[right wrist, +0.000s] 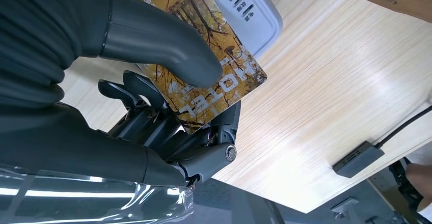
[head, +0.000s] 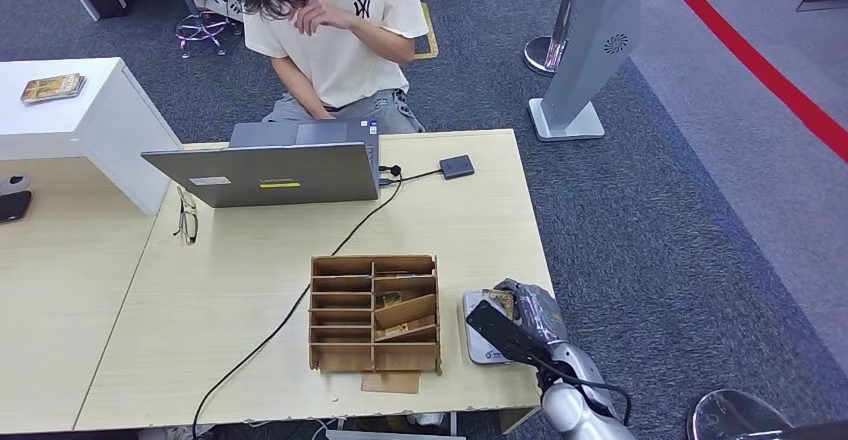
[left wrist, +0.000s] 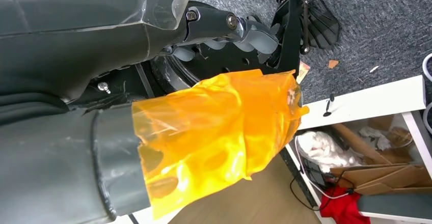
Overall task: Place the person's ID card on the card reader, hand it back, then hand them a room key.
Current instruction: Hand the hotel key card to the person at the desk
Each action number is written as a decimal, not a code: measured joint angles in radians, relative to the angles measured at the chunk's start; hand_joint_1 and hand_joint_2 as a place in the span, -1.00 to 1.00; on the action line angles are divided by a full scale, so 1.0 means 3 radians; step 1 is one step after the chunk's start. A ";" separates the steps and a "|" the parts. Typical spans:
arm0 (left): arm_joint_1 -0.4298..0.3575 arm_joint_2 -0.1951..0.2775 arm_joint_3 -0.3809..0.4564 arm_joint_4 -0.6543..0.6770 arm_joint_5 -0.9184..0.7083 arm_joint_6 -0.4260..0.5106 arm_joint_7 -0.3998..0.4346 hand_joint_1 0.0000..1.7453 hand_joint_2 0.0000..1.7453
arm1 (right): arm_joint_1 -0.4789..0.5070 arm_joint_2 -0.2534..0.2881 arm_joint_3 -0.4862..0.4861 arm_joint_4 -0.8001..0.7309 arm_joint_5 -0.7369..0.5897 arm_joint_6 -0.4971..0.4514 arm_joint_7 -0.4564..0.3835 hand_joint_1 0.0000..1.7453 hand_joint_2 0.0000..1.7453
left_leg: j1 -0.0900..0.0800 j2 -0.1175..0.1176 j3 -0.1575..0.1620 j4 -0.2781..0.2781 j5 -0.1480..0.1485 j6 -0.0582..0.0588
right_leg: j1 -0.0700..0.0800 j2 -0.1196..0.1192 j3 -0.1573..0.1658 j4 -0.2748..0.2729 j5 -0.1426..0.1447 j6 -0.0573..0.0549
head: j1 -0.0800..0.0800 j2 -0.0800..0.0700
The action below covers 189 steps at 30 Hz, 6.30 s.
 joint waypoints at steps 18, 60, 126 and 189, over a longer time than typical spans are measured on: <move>-0.0006 0.0001 0.0002 0.0000 -0.0014 -0.0040 0.0000 -1.00 -1.00 | -0.0032 0.0012 0.0000 0.0049 -0.0002 0.0000 -0.0010 1.00 1.00 | 0.0000 0.0000 0.0001 0.0000 0.0000 0.0000 | 0.0000 0.0000 0.0002 0.0000 0.0000 0.0000 | 0.0000 0.0000; -0.0012 0.0001 0.0003 0.0000 0.0014 -0.0031 0.0004 -1.00 -1.00 | -0.0041 0.0027 0.0000 0.0069 0.0000 0.0000 -0.0013 1.00 1.00 | 0.0000 0.0000 0.0001 0.0000 0.0000 0.0000 | 0.0000 0.0000 0.0001 0.0000 0.0000 0.0000 | 0.0000 0.0000; -0.0020 -0.0004 -0.0011 0.0001 0.0066 -0.0035 -0.0130 -1.00 -1.00 | -0.0081 0.0150 -0.0009 -0.0214 -0.0211 -0.0353 -0.0408 1.00 1.00 | 0.0000 0.0000 -0.0004 0.0000 0.0000 0.0000 | 0.0000 0.0001 -0.0002 0.0001 0.0000 0.0000 | 0.0000 0.0000; -0.0767 0.0076 0.1577 0.1228 -0.2304 -0.1752 -0.0238 -1.00 -1.00 | -0.2923 0.1320 0.0934 0.1546 -0.1121 -0.0424 -0.0181 1.00 1.00 | 0.0001 0.0000 -0.0007 0.0000 0.0008 -0.0007 | 0.0001 0.0002 -0.0011 0.0004 0.0002 -0.0002 | 0.0000 0.0000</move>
